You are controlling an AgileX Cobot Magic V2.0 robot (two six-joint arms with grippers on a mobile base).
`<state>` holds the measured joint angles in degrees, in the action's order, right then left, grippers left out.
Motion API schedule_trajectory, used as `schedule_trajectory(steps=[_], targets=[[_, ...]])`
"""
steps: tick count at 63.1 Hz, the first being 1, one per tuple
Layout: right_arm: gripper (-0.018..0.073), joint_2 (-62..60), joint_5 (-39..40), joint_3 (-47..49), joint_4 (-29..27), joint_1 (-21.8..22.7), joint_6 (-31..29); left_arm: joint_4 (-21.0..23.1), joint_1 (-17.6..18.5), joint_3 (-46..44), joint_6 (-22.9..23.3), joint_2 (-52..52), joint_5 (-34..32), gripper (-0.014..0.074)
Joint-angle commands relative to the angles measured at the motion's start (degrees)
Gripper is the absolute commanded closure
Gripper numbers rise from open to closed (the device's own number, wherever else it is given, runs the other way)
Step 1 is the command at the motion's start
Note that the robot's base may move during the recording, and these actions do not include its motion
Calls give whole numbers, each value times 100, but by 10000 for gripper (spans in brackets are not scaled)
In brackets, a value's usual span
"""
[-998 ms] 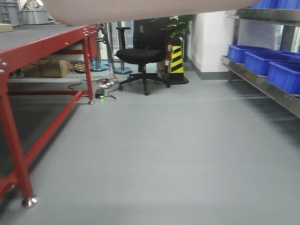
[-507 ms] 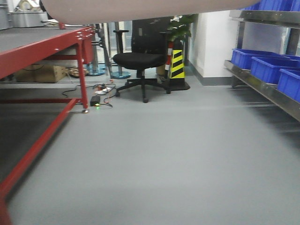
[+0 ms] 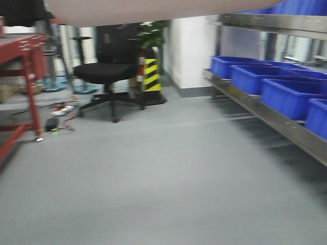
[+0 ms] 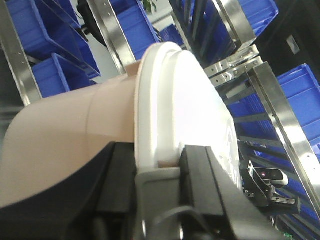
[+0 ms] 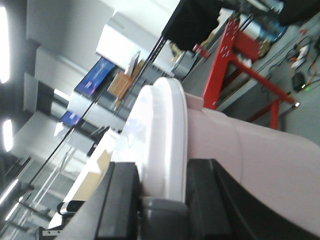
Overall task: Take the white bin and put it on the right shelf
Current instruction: 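Keep holding the bin while driving to the steel shelf of blue crates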
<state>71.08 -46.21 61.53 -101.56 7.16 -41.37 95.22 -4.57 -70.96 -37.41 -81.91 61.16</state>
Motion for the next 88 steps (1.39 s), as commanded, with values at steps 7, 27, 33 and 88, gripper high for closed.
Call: schedule_trajectory(steps=[7,27,33,88], targets=[[501,-198,-1134,237,-637,-199,-16,450,197,-209,-81,248,1488,723],[501,-198,-1133,237,-637,-199,-16,450,197,-209,-81,248,1488,723],[501,-198,-1126,237,-637,-199,-16,450,197,-209,-81,248,1488,723],[501,-198,-1105,237,-637,-199,-16,450,197,-209,-81,248,1475,723]])
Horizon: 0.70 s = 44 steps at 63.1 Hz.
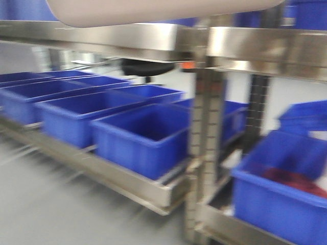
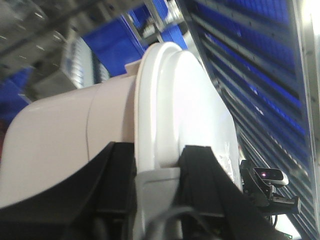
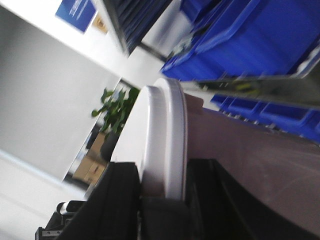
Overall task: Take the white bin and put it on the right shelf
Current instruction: 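Keep holding the bin while driving to the steel shelf of blue crates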
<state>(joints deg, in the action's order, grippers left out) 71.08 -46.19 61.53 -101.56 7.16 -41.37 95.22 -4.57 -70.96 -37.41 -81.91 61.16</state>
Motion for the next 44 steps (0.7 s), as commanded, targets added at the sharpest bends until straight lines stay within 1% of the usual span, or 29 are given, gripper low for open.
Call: schedule_trajectory(steps=[1,44], targets=[[501,-198,-1113,237,-637,-199,-16,449,197,-209,-81,248,1475,723],[501,-198,-1113,237,-637,-199,-16,449,197,-209,-81,248,1475,723]])
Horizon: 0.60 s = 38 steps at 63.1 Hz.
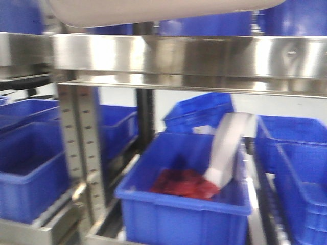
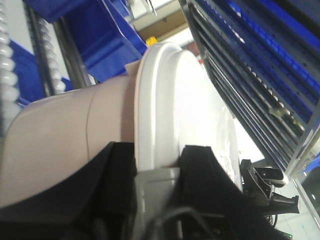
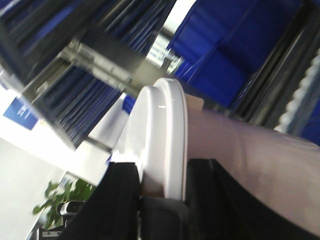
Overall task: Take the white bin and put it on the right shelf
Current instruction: 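Keep holding the bin while driving to the steel shelf of blue crates, then raise the held bin above the upper shelf level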
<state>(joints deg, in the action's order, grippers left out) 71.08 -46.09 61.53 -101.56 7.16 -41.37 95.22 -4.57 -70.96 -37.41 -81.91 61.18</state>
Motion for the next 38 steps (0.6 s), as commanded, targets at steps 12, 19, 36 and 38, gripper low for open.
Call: schedule_trajectory(steps=[12,19,36,38], targets=[[501,-198,-1123,237,-637,-199,-16,449,197,-209,-81,248,1473,723],[501,-198,-1123,237,-637,-199,-16,449,197,-209,-81,248,1473,723],[501,-198,-1123,237,-637,-199,-16,449,197,-209,-81,248,1473,723],[501,-198,-1123,237,-637,-199,-16,449,197,-209,-81,248,1473,723]])
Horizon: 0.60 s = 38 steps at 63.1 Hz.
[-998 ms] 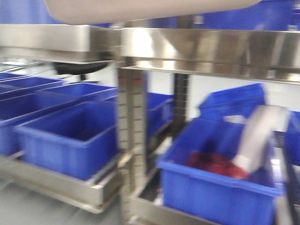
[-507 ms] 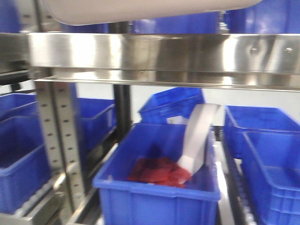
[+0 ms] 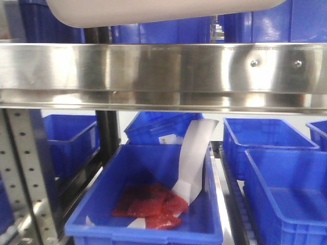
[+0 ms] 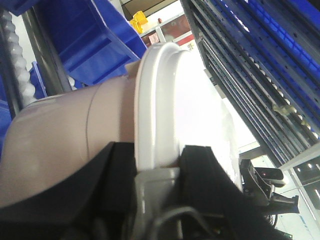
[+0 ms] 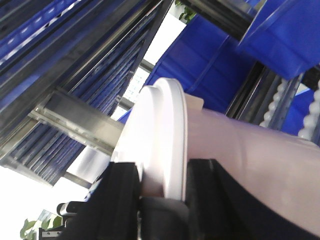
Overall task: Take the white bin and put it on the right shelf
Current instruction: 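Raise the held bin above the upper shelf level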
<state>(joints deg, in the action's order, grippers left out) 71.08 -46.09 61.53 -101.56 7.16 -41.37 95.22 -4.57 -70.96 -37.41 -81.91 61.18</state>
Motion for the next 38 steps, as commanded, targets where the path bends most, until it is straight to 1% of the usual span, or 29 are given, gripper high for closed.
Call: schedule_trajectory(steps=[1,38], targets=[[501,-198,-1123,237,-637,-199,-16,449,197,-209,-81,248,1473,723],[501,-198,-1118,237,-637,-199,-16,449,197,-209,-81,248,1473,723]])
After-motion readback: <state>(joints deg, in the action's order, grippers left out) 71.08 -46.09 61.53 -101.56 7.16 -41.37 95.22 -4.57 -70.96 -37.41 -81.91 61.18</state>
